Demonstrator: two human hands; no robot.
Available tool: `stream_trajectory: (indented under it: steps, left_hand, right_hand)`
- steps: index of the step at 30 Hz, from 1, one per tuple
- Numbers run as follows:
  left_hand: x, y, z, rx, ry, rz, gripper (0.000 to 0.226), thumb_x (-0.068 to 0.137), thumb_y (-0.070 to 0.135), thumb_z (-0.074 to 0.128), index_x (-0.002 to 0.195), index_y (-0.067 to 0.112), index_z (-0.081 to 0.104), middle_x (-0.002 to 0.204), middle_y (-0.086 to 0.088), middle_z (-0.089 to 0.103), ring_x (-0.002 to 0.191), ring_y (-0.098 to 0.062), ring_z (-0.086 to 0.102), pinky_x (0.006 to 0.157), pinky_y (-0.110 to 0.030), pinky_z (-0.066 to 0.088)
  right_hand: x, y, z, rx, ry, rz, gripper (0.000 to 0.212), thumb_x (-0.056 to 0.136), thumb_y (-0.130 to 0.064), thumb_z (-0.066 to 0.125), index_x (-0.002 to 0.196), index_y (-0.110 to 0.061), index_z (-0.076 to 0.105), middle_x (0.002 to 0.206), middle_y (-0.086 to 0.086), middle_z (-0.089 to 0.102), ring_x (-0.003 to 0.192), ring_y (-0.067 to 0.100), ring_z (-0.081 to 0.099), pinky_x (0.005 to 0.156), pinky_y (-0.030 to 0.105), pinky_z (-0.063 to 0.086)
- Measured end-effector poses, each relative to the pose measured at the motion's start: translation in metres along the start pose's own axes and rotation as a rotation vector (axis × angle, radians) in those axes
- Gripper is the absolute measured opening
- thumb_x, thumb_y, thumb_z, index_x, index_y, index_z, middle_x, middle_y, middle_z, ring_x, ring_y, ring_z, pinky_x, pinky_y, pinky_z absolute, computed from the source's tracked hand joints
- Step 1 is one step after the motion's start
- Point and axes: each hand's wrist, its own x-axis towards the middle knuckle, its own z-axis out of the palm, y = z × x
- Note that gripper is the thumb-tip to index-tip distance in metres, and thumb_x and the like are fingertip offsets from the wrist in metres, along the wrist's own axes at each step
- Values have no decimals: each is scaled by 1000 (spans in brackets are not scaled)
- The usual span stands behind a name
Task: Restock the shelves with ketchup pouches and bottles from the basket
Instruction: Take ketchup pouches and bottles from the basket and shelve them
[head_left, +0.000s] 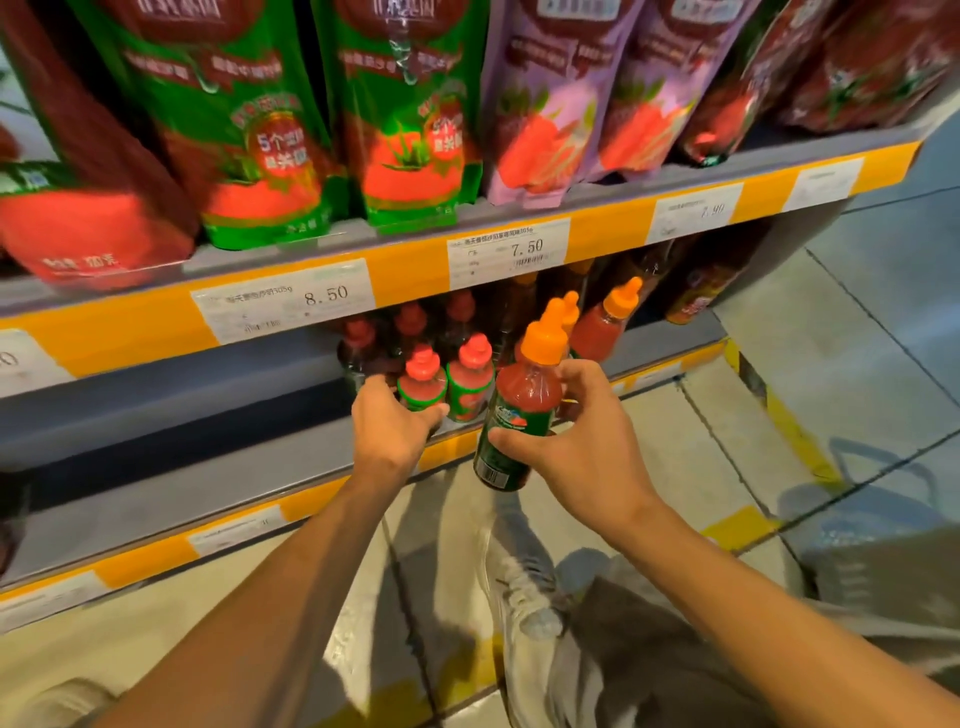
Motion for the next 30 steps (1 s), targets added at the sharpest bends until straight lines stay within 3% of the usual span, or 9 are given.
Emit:
stream_trajectory:
  steps: [3,6,10,14,17,21,24,26,30]
  left_hand:
    - [-2,1,-2,9,-20,43,53,60,15,96,101,13,63,101,-3,72,92,-16,69,86,-42,59]
    - [-8,8,-8,-7,-55,81,52,61,15,95,98,21,60,95,5,69,87,-8,68,85,-36,58]
    - [-28,22,-30,-55,-4,109,42,79,6,79,113,16,57,112,-4,59,102,-16,59,88,-31,53]
    - [-58,33,-82,-259,-287,115,62,73,-24,63,120,15,55,106,-2,62,98,-13,58,76,-19,52]
    - [-76,31,-115,-158,-439,140,76,74,-8,80,138,16,47,122,-4,61,116,-11,57,94,-30,51]
    - [-84,27,-130,-186,-405,122,80,71,9,88,140,19,49,126,-2,63,118,-9,59,95,-30,53]
    - [-85,16,-133,-235,-360,152,69,71,6,87,131,14,56,115,4,69,106,-4,65,82,-19,53]
    - [-83,5,-136,-245,-309,149,62,70,0,87,124,12,59,107,4,72,99,-5,68,80,-17,53]
    - [-74,-21,-147,-210,-229,130,62,68,-3,87,121,15,59,108,2,72,100,-9,69,84,-23,56]
  right_hand:
    - [-1,-3,3,-4,3,-11,58,68,-16,92,106,-32,51,103,-19,63,95,-9,60,73,9,52]
    - [1,-7,8,10,3,-23,58,67,-15,93,103,-33,51,100,-16,64,92,-10,61,71,10,51]
    - [2,-18,17,13,-26,-33,60,66,-15,93,100,-38,50,101,-14,63,91,-9,60,70,7,49]
    - [-2,-32,30,31,-105,-26,61,67,-13,93,101,-39,50,108,-13,64,98,1,62,78,14,53]
    - [-8,-42,42,94,-162,-7,58,67,-7,92,107,-29,55,107,-7,66,89,-8,63,72,10,51]
    - [-16,-54,67,136,-232,9,62,68,-7,92,119,-13,57,106,-2,68,88,2,66,73,14,52]
    - [-19,-60,90,180,-282,7,64,67,1,90,120,-7,56,103,1,68,87,5,69,77,22,58]
    - [-20,-62,104,161,-316,-12,66,67,2,90,122,-6,55,107,6,68,97,18,70,85,31,59]
    - [-20,-48,125,158,-391,-45,58,73,2,85,123,-4,57,114,12,69,108,22,67,91,25,55]
